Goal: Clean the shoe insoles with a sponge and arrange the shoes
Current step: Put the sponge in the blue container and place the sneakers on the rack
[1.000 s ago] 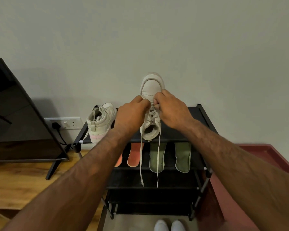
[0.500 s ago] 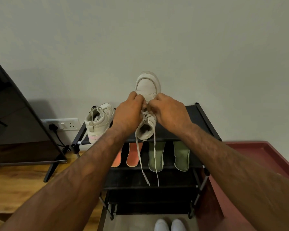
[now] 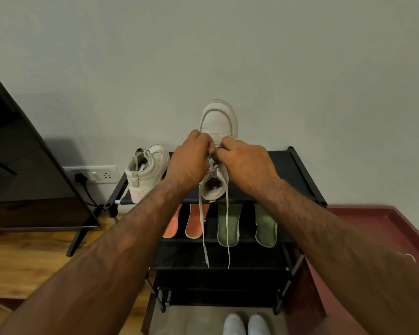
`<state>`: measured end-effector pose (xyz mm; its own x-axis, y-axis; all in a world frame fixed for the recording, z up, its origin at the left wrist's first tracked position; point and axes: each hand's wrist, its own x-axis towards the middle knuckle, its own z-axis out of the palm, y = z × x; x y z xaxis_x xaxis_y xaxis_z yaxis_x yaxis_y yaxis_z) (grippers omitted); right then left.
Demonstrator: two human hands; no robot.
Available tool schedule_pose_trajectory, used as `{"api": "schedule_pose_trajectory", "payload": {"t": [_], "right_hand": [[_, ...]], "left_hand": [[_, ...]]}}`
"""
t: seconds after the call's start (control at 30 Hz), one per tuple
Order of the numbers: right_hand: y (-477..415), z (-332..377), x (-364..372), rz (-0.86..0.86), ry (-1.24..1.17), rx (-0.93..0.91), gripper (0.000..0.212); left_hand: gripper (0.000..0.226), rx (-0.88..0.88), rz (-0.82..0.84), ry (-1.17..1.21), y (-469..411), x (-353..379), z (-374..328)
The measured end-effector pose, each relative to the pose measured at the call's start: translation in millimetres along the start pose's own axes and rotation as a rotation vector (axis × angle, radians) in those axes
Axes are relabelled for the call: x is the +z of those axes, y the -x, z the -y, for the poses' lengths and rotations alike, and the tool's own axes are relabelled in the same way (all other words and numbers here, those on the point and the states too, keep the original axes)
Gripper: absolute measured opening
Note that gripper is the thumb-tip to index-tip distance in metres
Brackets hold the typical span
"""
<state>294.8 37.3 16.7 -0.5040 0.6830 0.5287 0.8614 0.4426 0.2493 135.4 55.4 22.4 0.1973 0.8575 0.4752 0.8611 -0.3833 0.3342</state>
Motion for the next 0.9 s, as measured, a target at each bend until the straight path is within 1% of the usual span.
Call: {"api": "schedule_pose_trajectory", "payload": {"t": [0.13, 0.23, 0.37, 0.47, 0.57, 0.63, 0.73, 0.83, 0.9], "right_hand": [[-6.0, -5.1, -4.1, -0.016, -0.059, 0.044, 0.025], [-4.0, -5.1, 2.1, -0.029, -0.120, 0.106, 0.019], [-1.7, -4.2, 6.0, -0.019, -0.463, 0.313, 0.005], [-2.0, -6.8, 7.1, -0.004, -0.572, 0.355, 0.007], [-2.7, -8.3, 7.5, 0.007, -0.610, 0.355, 0.006], [-2.6, -7.7, 9.3, 0.013, -0.633, 0.367, 0.005], [-3.9, -4.2, 11.3, -0.012, -0.678, 0.382, 0.004], [-2.7, -1.3, 10.9, -0.045, -0.750, 0.380, 0.008], [-0.6, -0.4, 11.4, -0.041, -0.734, 0.346, 0.008]], "left_hand": [[0.015, 0.000, -0.019, 0.047, -1.3, 1.5, -1.1], [0.010, 0.004, -0.038, 0.101, 3.7, 3.5, 0.6], [0.011, 0.022, -0.041, 0.215, 11.6, 7.1, 2.8], [0.011, 0.108, -0.040, 0.113, 12.9, 9.1, 4.4], [0.013, 0.202, -0.043, -0.007, 14.3, 10.5, 7.9], [0.012, 0.228, -0.035, -0.080, 16.1, 11.2, 10.0], [0.014, 0.203, -0.030, -0.163, 16.3, 10.7, 10.5], [0.014, 0.133, -0.024, -0.115, 15.9, 8.4, 12.3], [0.012, 0.083, -0.022, -0.072, 15.5, 5.5, 15.7]]}}
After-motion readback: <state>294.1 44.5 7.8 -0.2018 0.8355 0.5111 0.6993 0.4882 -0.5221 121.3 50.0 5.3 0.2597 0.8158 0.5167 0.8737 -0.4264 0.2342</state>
